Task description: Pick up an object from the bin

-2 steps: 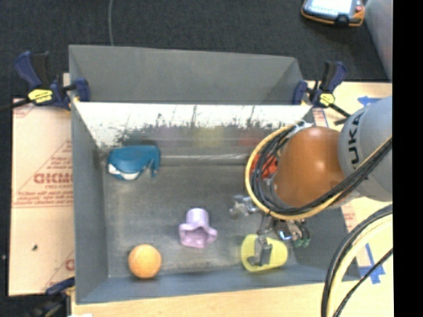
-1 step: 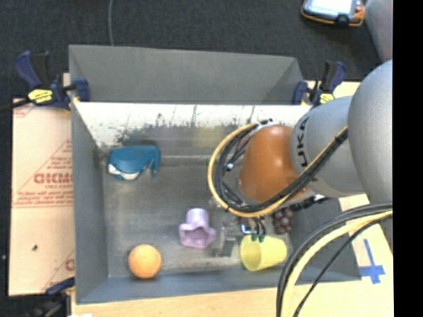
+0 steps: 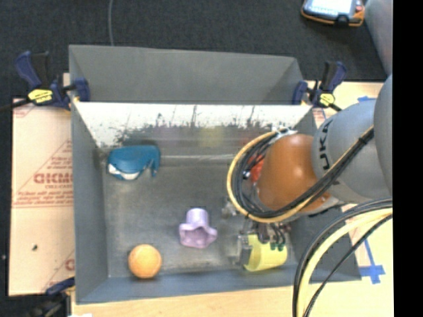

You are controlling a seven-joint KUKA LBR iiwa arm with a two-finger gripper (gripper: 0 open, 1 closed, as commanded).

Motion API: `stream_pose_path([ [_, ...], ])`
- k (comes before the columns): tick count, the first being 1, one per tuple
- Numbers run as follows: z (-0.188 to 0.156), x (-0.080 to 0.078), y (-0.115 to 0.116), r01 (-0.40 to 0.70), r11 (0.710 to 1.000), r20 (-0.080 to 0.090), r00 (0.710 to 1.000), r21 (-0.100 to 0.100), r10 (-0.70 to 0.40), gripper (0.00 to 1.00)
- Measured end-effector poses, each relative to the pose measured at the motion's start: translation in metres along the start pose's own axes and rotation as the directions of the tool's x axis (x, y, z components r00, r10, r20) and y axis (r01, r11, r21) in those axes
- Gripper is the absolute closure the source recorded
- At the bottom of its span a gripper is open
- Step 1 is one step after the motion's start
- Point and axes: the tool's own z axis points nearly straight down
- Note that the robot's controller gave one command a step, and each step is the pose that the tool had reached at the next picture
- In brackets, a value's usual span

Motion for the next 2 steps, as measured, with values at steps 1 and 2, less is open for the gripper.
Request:
stream_pose_path([
  [1, 0.007, -0.016, 0.041, -0.064, 0.998, 0.000, 0.998, -0.008, 0.064, 0.00],
  [2, 0.006, 0.002, 0.030, -0.254, 0.967, 0.001, 0.967, 0.000, 0.254, 0.00],
])
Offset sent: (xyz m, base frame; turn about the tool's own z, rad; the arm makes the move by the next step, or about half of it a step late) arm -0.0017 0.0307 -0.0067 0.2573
